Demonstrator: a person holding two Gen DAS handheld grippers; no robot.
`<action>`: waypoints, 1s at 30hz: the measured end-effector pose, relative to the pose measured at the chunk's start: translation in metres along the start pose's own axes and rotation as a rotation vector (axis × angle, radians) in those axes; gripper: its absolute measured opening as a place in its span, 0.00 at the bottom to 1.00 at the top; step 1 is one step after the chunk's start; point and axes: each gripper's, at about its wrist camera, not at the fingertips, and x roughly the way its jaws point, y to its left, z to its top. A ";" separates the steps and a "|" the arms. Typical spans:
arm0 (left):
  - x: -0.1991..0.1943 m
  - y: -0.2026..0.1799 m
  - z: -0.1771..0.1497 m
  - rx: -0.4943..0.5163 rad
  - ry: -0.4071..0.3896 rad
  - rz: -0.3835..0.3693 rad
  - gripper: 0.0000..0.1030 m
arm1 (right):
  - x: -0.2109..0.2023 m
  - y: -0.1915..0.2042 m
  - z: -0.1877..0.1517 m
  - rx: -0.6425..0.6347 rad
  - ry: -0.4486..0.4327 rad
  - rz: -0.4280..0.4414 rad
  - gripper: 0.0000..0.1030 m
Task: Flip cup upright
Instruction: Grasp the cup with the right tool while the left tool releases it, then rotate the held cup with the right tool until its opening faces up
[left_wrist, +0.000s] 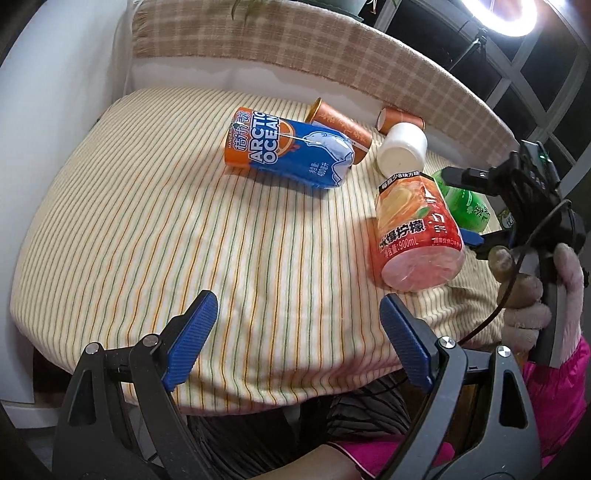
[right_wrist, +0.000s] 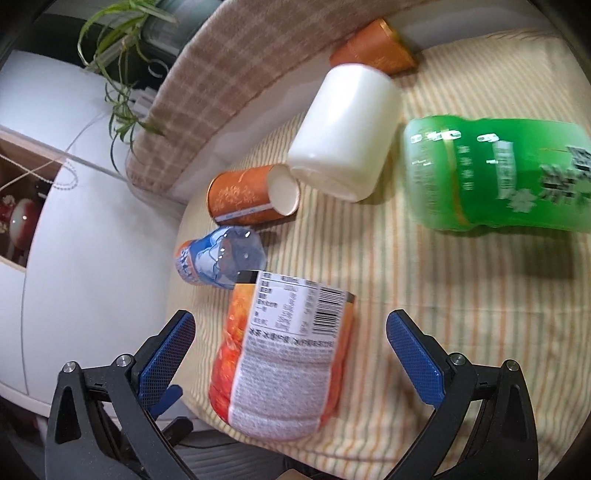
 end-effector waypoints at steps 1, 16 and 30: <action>0.001 0.000 0.001 0.000 0.000 -0.002 0.89 | 0.003 0.000 0.001 0.004 0.013 -0.008 1.00; 0.004 -0.010 0.001 0.014 0.001 -0.018 0.89 | 0.024 -0.016 0.008 0.077 0.098 0.046 0.85; 0.004 -0.014 0.003 0.022 -0.018 -0.020 0.89 | 0.001 0.010 0.000 -0.121 -0.013 -0.010 0.78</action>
